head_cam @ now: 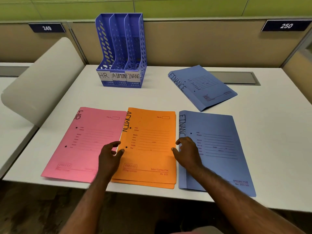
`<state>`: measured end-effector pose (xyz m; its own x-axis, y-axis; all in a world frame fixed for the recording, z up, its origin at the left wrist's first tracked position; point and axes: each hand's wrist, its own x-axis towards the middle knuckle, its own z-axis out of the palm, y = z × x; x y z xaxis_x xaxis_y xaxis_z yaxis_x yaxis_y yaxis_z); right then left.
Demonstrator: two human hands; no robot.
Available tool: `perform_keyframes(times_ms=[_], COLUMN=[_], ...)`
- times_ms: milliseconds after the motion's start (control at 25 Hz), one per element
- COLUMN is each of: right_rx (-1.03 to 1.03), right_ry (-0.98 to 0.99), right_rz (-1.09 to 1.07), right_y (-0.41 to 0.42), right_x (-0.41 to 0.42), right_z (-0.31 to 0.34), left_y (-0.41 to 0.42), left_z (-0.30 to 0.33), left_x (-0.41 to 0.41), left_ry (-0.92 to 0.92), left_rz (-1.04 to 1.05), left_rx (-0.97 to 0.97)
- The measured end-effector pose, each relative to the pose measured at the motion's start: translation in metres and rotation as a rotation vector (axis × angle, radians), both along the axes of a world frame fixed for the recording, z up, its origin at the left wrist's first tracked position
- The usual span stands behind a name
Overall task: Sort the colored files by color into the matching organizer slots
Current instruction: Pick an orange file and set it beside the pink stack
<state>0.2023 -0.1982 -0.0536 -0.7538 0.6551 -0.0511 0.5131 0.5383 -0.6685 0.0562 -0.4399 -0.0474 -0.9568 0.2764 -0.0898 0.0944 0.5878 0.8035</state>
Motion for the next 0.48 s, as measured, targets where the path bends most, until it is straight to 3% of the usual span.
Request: perform_keyframes(times_ms=[480], right_rx=[0.039], right_ry=[0.078], right_rz=[-0.148], right_y=[0.185], right_x=[-0.019], right_z=[0.023], left_y=[0.199], left_z=[0.038], left_x=[-0.034], left_ry=[0.149], left_rz=[-0.261], left_rx=[0.090])
